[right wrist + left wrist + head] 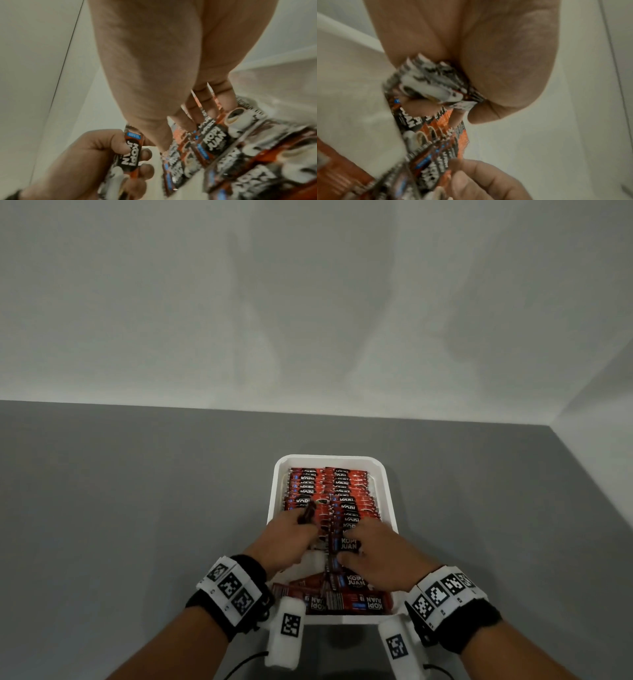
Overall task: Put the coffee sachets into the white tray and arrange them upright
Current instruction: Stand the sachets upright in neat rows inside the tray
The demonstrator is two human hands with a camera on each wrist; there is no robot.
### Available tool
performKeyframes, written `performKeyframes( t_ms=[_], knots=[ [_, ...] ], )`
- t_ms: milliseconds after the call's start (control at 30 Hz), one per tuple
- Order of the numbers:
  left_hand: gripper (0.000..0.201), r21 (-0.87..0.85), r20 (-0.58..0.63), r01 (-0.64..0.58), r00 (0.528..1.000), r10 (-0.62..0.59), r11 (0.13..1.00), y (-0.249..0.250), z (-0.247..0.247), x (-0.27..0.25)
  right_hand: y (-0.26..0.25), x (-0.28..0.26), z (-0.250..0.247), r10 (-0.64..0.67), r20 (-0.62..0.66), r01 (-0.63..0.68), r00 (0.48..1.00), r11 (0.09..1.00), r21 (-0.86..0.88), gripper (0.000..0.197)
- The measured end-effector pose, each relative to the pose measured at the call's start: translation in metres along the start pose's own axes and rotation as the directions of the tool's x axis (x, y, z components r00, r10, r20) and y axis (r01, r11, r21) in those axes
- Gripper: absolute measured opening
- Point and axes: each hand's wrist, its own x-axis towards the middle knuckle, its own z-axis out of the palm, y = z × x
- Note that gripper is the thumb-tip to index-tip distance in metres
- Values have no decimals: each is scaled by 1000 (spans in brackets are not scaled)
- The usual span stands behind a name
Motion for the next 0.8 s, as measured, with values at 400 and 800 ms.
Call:
performKeyframes(
  t_ms=[400,800],
  knots=[
    [28,-684,-148,-106,989,5,722,13,1,3,-47,10,-27,136,-214,48,967,731,681,14],
    [14,-644,-218,-102,974,-54,759,14,-14,-9,-30,19,-40,109,-207,-7,972,897,442,14]
  ],
)
